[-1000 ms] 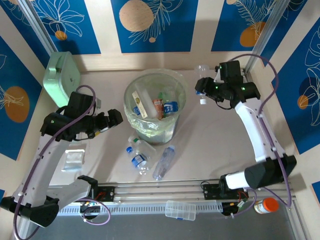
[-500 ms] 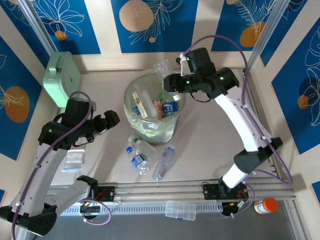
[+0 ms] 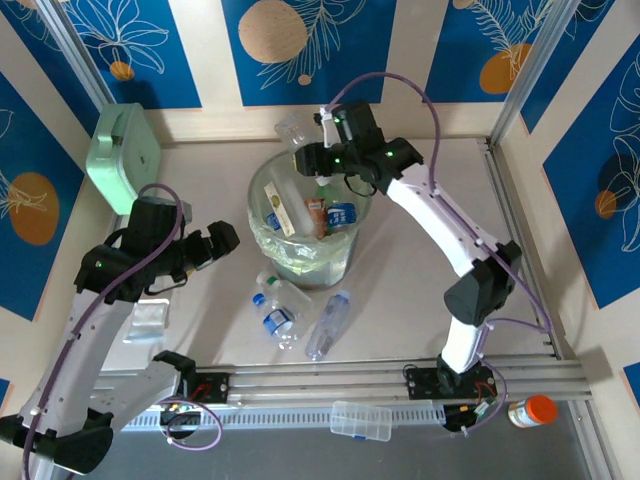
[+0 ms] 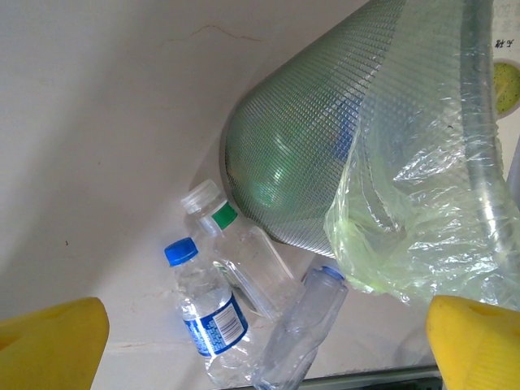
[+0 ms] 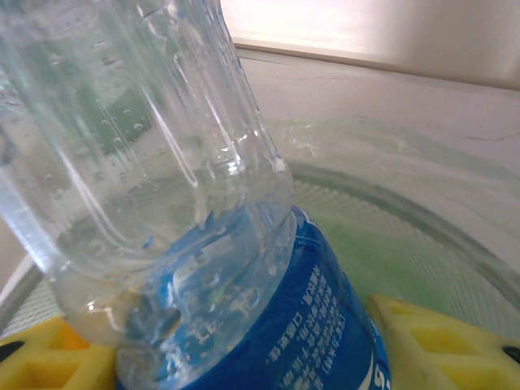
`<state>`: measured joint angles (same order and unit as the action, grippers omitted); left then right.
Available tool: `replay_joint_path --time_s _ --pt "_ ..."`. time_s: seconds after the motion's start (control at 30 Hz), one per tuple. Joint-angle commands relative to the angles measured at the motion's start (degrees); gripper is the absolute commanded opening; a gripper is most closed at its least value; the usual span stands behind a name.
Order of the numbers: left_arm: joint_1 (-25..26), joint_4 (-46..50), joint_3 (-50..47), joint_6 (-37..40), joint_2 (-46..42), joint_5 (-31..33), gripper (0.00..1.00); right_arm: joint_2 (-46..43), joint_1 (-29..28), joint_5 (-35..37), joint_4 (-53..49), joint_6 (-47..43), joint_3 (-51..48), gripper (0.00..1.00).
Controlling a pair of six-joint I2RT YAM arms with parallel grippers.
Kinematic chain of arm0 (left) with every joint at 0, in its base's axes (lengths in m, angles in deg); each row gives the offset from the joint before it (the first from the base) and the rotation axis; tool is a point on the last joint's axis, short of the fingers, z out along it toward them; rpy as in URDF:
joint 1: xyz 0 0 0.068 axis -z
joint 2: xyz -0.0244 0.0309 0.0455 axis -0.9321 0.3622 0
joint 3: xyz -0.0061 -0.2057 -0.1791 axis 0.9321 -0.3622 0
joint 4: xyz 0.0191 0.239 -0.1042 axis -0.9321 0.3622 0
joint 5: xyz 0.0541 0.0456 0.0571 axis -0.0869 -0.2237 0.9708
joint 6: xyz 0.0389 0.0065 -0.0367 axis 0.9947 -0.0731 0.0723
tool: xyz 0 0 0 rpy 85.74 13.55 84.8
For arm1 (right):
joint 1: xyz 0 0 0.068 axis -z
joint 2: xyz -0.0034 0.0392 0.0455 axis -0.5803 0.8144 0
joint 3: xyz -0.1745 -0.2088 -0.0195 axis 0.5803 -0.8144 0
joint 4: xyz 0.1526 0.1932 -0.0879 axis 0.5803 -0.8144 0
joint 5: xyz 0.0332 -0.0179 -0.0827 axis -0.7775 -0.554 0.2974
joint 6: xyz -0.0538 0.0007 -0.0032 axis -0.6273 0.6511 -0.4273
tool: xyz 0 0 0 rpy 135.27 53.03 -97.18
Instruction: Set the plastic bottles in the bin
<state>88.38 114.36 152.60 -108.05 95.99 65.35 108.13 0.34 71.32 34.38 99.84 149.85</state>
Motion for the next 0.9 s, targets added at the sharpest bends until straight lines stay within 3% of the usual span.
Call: replay_joint_path --time_s 0.0,0.13,0.47,0.57,0.67,0.87 --pt "-0.72 2.24 1.83 2.29 -1.24 1.06 0.99 1.73 -1.15 1.66 6.64 -2.08 0.60 0.59" --pt "-0.68 4.01 3.46 3.91 -0.99 1.46 0.99 2.63 -0.69 2.30 9.11 -1.24 -2.70 0.82" --pt "-0.89 6.08 6.78 7.10 0.71 3.01 0.99 -4.10 0.57 0.12 11.99 -1.43 -6.55 0.93" --pt "-0.88 5.43 6.10 7.38 0.94 2.75 0.99 -5.60 1.66 -0.77 9.94 -0.30 -6.10 0.88" --pt "-0.86 4.13 3.84 6.79 0.85 1.16 0.99 -7.54 2.02 -3.02 7.87 -0.21 -6.00 0.76" --pt "-0.87 0.72 -4.46 1.46 -2.26 -1.17 0.98 -14.37 1.89 -5.70 4.55 1.54 -6.92 0.61"
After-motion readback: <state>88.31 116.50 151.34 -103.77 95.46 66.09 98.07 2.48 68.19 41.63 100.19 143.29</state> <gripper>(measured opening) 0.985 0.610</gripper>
